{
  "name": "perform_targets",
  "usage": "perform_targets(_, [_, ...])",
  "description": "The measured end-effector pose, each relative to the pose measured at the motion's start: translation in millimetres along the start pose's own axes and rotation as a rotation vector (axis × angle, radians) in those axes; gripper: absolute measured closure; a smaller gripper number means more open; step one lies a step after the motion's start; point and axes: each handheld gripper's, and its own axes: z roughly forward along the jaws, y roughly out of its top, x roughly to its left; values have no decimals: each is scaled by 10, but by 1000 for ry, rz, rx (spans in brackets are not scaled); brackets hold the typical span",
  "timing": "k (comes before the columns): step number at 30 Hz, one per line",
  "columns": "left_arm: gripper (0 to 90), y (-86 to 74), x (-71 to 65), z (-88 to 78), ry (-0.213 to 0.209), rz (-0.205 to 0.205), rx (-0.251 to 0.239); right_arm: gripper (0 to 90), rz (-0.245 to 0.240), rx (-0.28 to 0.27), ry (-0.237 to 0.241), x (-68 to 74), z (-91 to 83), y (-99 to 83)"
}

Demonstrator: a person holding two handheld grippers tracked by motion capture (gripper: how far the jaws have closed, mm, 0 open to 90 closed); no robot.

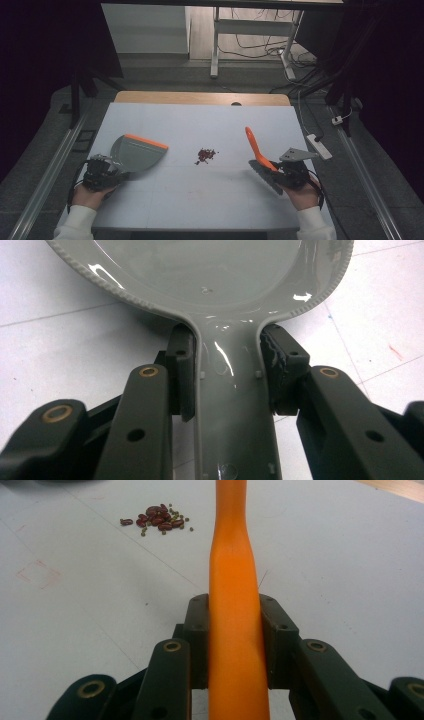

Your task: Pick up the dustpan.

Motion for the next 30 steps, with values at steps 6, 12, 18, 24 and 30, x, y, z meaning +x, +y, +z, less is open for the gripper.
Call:
perform_targets(6, [623, -9, 28, -55, -16, 9, -50, 698, -2, -1, -3, -6, -7, -1])
perform_targets(12, [623, -18, 78, -113, -37, 27, -102, 698, -3, -7, -4, -4, -14, 4])
perform_targets(18, [622, -20, 103, -147, -51, 47, -126, 699, -1, -10, -6, -1, -20, 9])
perform_targets(24, [622, -19, 112, -188, -79, 84, -156, 699, -2, -17, -8, -6, -35, 14])
perform_targets(30, [622, -17, 104, -235, -120, 125, -185, 699, -1, -30, -12, -11, -53, 29])
